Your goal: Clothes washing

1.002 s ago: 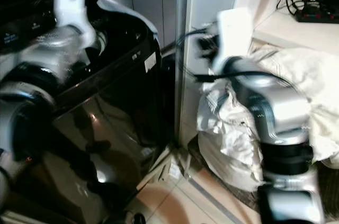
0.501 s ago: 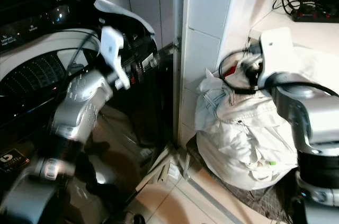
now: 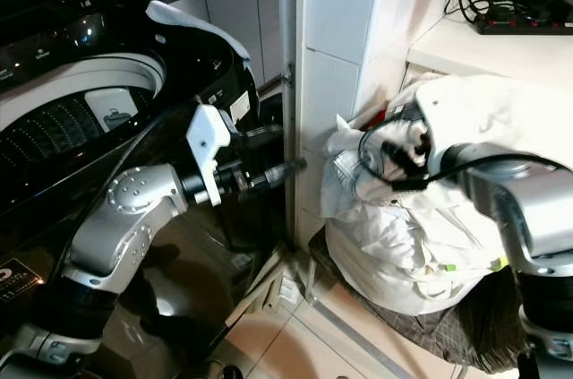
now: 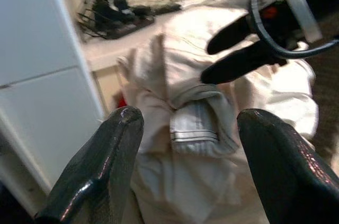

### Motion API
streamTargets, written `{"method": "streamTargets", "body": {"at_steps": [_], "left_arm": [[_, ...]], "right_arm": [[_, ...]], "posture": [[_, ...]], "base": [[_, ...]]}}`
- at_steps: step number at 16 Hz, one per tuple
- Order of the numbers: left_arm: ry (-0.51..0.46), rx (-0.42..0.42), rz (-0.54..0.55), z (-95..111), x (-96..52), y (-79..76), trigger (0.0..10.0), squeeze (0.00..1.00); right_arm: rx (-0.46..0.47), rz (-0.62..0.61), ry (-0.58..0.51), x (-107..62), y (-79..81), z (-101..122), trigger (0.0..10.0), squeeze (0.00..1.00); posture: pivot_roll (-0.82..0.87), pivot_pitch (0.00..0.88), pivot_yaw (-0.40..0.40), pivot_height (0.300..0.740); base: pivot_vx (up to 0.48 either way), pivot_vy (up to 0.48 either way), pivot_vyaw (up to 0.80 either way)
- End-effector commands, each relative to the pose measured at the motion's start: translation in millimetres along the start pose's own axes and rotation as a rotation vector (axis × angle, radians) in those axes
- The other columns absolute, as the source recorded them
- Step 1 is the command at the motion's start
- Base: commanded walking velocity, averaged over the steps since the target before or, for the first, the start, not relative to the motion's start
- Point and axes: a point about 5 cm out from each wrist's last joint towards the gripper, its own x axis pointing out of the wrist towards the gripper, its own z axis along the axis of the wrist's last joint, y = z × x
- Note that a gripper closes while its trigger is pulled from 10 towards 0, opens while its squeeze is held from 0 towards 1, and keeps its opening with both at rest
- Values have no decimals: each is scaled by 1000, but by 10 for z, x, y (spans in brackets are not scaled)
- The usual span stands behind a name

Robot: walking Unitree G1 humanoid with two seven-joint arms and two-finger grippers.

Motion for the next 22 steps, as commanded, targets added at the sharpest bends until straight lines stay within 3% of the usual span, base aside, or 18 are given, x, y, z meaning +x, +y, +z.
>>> {"method": "streamTargets", "body": {"at_steps": [1,2,3,5,6,7,8,22], "left_arm": [[14,20,-16,28,-18,-19,10000,0],[17,13,-21,30,-18,-26,10000,0],[18,16,-28,35,-16,-31,10000,0],[28,8,-51,41,-18,-72,10000,0],[31,9,-53,48,-15,-85,10000,0],[31,9,-53,50,-16,-84,10000,0],[30,5,-55,55,-15,-86,10000,0],[1,-28,-103,102,4,-153,10000,0]], "right_arm": [[-16,36,18,-6,50,-28,10000,1000],[-14,60,31,8,74,-70,10000,231],[-17,68,39,28,79,-116,10000,0],[-51,49,71,78,27,-233,10000,0],[-42,28,80,89,-14,-260,6667,0],[-41,20,84,93,-30,-267,1882,0],[-37,14,88,96,-53,-283,0,0],[23,8,53,145,-110,-341,0,0]], "posture": [[-78,0,75,740],[-78,0,75,740],[-78,0,75,740],[-78,0,78,740],[-76,0,76,740],[-75,0,75,740],[-74,0,74,740],[-74,0,79,740]], "base": [[0,0,0],[0,0,0],[0,0,0],[0,0,0],[0,0,0],[0,0,0],[0,0,0],[0,0,0]]}}
